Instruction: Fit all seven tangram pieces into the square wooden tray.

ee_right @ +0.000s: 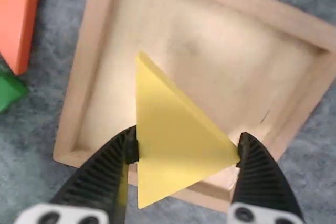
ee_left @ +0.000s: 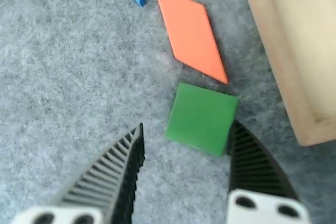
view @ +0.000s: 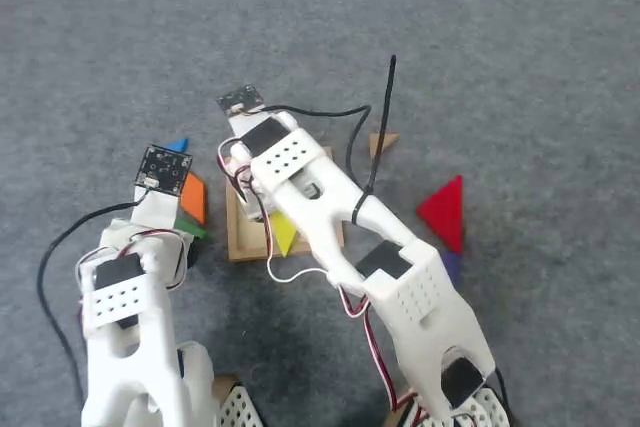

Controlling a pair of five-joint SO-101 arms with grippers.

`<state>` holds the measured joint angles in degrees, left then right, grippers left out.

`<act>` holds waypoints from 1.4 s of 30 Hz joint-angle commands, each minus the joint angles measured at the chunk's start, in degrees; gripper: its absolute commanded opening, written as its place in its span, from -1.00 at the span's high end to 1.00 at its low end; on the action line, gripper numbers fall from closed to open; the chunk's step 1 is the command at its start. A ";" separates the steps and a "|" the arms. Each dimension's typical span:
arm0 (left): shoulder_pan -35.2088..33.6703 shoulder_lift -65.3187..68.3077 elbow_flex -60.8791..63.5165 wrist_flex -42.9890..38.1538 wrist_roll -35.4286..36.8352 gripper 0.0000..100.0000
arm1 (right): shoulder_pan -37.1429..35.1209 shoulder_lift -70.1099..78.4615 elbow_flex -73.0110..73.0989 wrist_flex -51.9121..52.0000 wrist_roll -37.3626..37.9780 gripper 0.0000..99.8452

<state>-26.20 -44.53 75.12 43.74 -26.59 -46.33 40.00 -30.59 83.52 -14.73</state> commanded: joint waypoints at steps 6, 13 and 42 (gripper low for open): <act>-0.44 -1.76 -0.31 -1.49 1.32 0.50 | -4.88 -1.71 -1.85 1.01 -1.14 0.04; -0.44 -1.76 -0.31 -1.49 1.32 0.50 | -4.44 -8.92 -1.85 6.46 4.92 -0.03; -0.09 -1.76 1.45 -4.13 1.14 0.51 | 9.45 -39.52 59.08 -40.66 26.90 0.99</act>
<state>-26.20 -44.70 77.23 40.75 -25.89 -35.69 3.96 27.78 49.76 11.56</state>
